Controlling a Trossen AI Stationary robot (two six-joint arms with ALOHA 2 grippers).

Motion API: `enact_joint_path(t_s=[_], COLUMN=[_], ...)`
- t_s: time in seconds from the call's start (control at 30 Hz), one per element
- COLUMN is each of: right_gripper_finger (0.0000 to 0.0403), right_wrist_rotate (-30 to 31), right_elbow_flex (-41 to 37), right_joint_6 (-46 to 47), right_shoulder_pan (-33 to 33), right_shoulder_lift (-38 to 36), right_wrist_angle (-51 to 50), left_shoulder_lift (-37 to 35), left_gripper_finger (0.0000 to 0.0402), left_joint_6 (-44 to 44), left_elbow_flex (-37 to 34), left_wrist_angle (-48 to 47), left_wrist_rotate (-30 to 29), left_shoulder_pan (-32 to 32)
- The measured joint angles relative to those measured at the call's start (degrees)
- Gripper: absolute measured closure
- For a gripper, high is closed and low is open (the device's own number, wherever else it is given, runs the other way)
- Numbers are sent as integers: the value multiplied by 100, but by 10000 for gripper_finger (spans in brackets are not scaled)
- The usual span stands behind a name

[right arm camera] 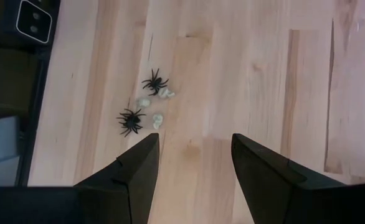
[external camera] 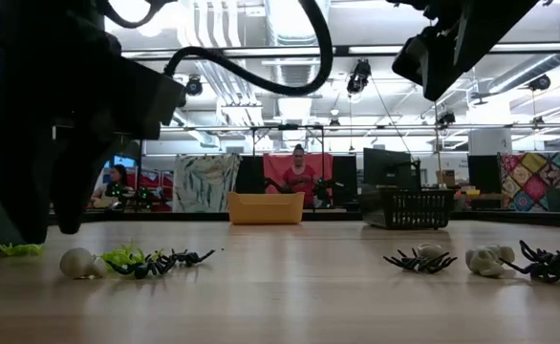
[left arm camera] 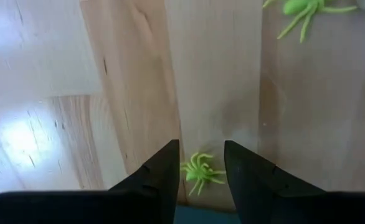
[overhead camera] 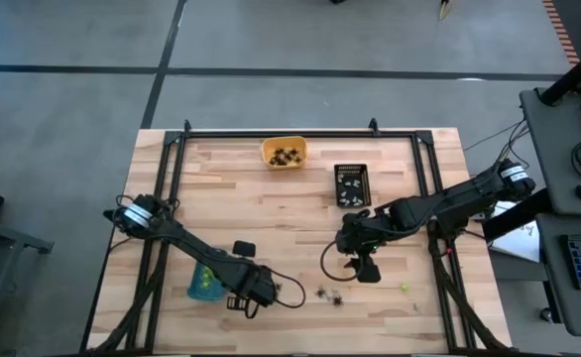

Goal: Sort Halloween decoration
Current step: Put the green spider toy into the blue bin

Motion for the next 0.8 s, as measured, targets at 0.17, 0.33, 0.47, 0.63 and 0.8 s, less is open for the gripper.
enact_joint_path(t_s=[0.17,0.33,0.47,0.63,0.8], right_gripper_finger=[209,209,209,209,209], right_wrist_rotate=[-1,-1,-1,-1,-1], right_elbow_flex=[0,0,0,0,2], right_joint_6=[-15,-96,-105,-105,-109], right_shoulder_pan=[0,-2,-2,-2,-2], right_shoulder_lift=[4,4,7,7,9], right_wrist_angle=[6,24,28,28,43], left_shoulder_lift=[-20,-20,-20,-20,-20], left_gripper_finger=[292,292,292,292,292], left_joint_6=[-265,-580,-705,-885,-980], left_elbow_flex=[-51,-63,-66,-115,-221], left_wrist_angle=[-54,-26,-17,7,167], left_wrist_rotate=[14,53,56,123,145], left_shoulder_pan=[0,35,44,44,44])
